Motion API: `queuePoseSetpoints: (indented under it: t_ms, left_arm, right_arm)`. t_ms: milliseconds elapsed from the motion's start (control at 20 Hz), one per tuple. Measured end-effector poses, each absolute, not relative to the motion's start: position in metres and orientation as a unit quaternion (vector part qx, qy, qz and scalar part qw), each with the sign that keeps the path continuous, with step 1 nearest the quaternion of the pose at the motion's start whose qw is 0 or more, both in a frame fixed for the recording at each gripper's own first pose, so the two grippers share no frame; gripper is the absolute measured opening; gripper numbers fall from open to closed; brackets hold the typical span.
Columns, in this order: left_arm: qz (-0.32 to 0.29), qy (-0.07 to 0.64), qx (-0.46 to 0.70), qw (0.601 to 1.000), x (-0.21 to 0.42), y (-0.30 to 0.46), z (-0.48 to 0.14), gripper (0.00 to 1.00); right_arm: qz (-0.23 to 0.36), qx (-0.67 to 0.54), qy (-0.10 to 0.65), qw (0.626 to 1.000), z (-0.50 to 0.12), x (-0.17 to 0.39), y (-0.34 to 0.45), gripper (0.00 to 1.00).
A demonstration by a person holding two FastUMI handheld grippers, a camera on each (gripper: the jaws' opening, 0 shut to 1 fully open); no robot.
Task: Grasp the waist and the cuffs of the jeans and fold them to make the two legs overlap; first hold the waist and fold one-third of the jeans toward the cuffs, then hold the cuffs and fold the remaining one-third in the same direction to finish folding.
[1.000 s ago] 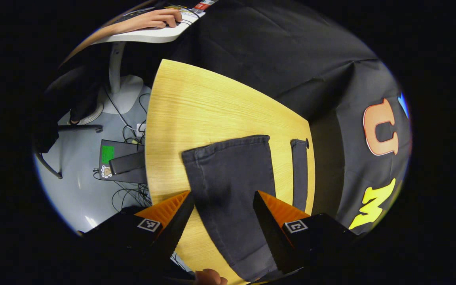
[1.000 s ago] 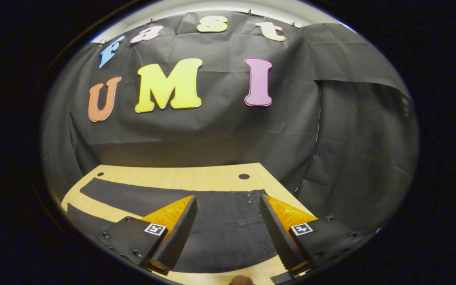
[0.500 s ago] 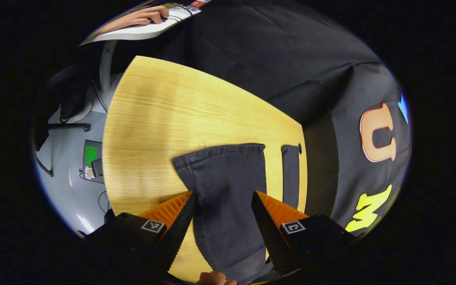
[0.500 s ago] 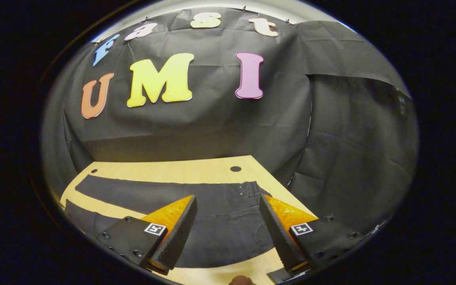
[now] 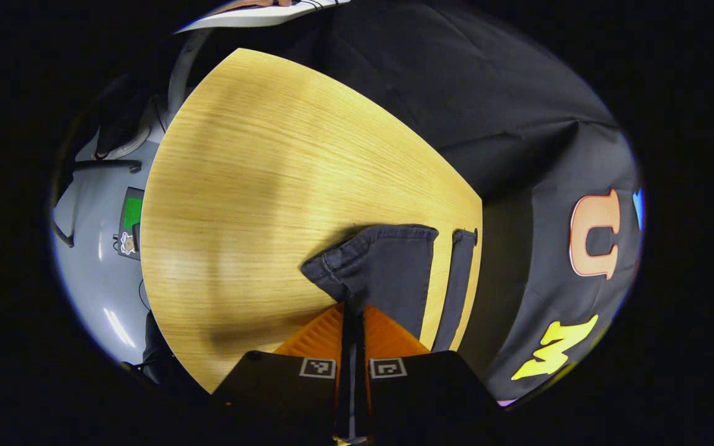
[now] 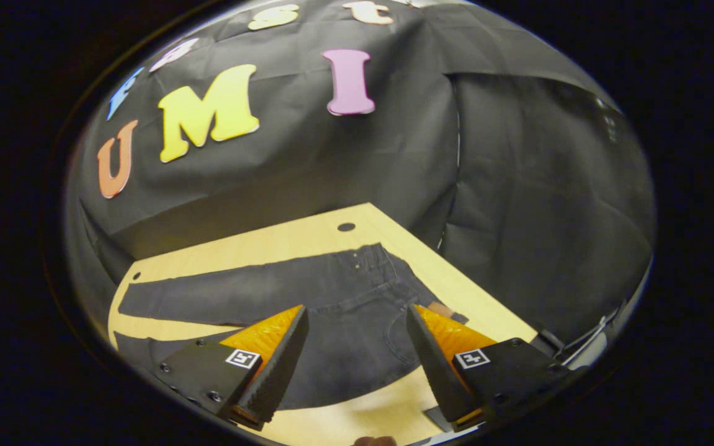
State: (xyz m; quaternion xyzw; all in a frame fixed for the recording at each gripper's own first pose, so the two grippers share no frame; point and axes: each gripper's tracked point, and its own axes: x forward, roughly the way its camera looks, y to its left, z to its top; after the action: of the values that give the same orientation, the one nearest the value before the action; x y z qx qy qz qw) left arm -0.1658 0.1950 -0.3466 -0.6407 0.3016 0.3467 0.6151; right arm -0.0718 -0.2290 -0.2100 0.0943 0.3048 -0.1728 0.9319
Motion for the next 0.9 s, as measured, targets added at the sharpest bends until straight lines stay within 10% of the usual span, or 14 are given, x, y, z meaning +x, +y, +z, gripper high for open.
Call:
queuePoseSetpoints:
  t_ms: [500, 900]
  left_arm:
    - [0.352, 0.306, -0.637, 0.614, -0.166, 0.196, -0.348, 0.05]
    - [0.357, 0.307, -0.641, 0.606, -0.166, 0.197, -0.349, 0.04]
  right_arm:
    - [-0.286, 0.406, 0.42, 0.76, -0.309, -0.106, -0.296, 1.0]
    - [-0.26, 0.345, 0.479, 0.764, -0.334, -0.076, -0.288, 0.89]
